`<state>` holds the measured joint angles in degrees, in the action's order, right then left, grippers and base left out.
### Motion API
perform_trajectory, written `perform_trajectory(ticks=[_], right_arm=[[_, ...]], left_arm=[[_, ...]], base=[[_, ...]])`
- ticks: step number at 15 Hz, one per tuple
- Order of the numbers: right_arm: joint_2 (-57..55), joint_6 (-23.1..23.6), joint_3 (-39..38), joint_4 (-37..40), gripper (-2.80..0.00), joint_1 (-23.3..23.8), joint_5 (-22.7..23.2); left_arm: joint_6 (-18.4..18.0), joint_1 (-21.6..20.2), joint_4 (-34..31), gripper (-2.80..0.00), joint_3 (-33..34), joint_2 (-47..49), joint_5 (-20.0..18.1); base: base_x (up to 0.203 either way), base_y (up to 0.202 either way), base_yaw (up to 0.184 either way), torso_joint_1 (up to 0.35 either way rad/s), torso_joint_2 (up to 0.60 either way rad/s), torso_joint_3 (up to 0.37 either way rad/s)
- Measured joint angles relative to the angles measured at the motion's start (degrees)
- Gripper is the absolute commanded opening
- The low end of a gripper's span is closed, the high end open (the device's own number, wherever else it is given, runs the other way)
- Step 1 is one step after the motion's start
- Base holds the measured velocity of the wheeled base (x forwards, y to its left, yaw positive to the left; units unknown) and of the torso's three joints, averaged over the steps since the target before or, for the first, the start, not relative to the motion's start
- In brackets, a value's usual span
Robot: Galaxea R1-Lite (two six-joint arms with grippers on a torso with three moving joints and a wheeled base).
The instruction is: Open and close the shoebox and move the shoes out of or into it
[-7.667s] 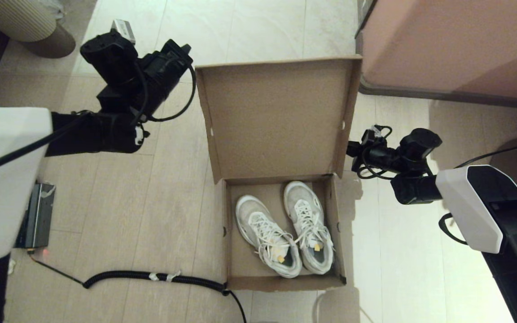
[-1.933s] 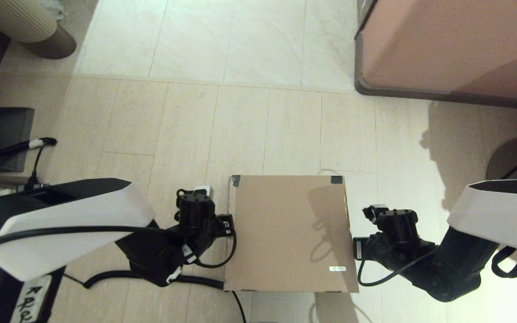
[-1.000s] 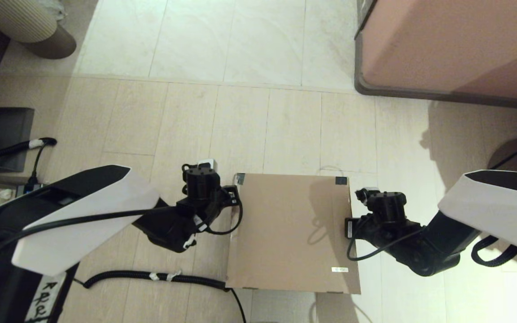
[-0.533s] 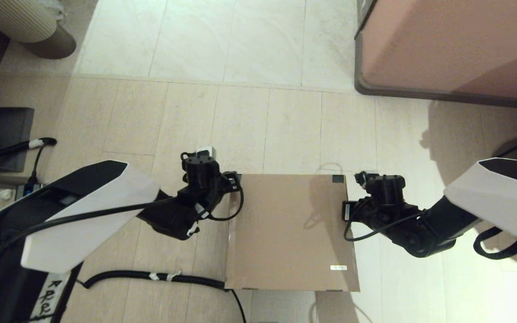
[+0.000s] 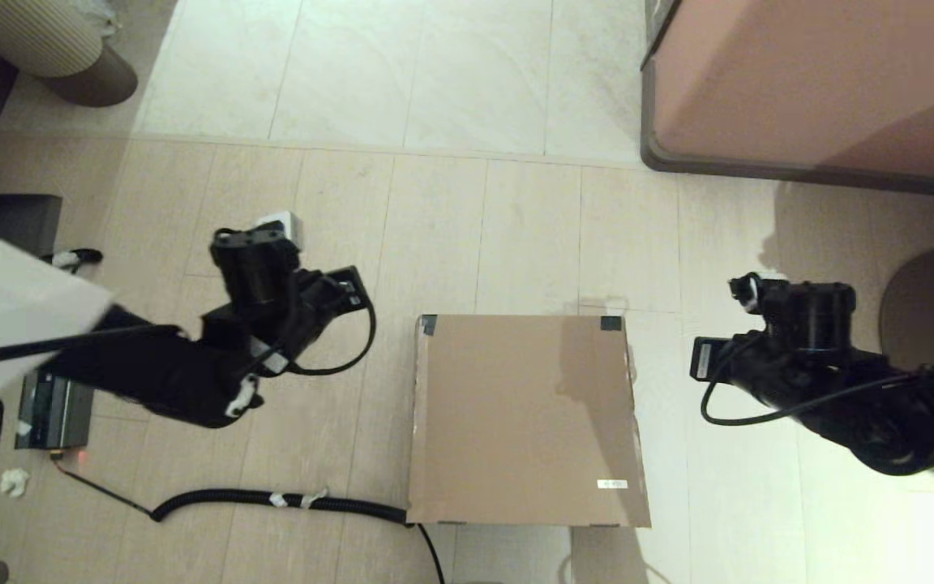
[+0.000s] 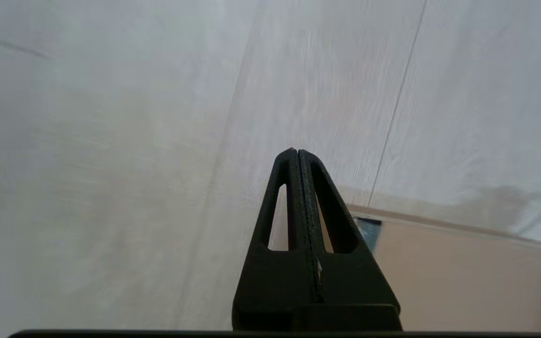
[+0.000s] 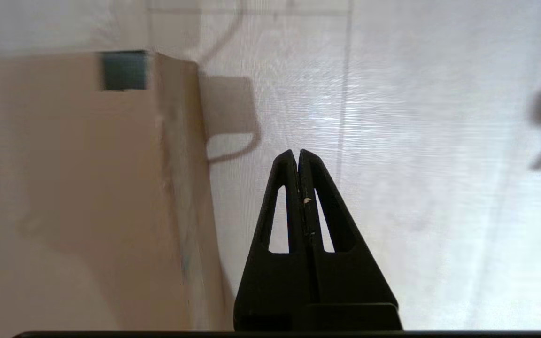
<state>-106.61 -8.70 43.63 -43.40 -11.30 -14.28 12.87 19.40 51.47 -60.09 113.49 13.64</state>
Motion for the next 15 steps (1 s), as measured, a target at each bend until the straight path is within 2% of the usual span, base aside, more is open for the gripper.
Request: perform_trajectory(ticks=[3, 5, 7, 9, 10, 12, 13, 15], right_arm=[[19.3, 1.6, -9.6, 3.6, -2.8, -0.6, -1.1], [33.8, 2.2, -13.5, 8.7, -2.8, 0.8, -1.4], [48.6, 2.4, -16.0, 16.3, -2.8, 6.0, -0.9], [62.3, 3.2, -17.7, 27.4, -2.8, 11.1, 0.6], [68.4, 4.3, -18.5, 33.9, -2.8, 13.0, 1.8], [79.1, 8.3, -22.5, 48.3, -2.8, 15.5, 4.1], [82.8, 10.4, -26.3, 53.1, -2.8, 16.3, 4.5], [87.2, 12.6, -34.7, 53.3, -2.8, 17.2, 4.7]], left_arm=[[-1.6, -5.2, -0.4, -2.8, 13.8, -19.3, -0.6], [-3.3, -13.1, -1.3, -2.8, 23.6, -33.1, -1.7], [-5.2, -20.8, -2.4, -2.8, 33.9, -46.4, -3.8], [-8.0, -25.6, -6.2, -2.8, 42.8, -58.7, -9.0], [-9.4, -26.9, -10.4, -2.8, 46.0, -64.5, -11.7], [-12.1, -28.8, -24.5, -2.8, 50.2, -76.1, -15.1], [-12.9, -29.4, -32.8, -2.8, 51.8, -81.3, -14.8], [-13.3, -30.1, -47.3, -2.8, 54.5, -90.0, -11.5]], base=[[0.0, 0.0, 0.0, 0.0, 0.0, 0.0], [0.0, 0.0, 0.0, 0.0, 0.0, 0.0], [0.0, 0.0, 0.0, 0.0, 0.0, 0.0], [0.0, 0.0, 0.0, 0.0, 0.0, 0.0], [0.0, 0.0, 0.0, 0.0, 0.0, 0.0], [0.0, 0.0, 0.0, 0.0, 0.0, 0.0], [0.0, 0.0, 0.0, 0.0, 0.0, 0.0], [0.0, 0.0, 0.0, 0.0, 0.0, 0.0]])
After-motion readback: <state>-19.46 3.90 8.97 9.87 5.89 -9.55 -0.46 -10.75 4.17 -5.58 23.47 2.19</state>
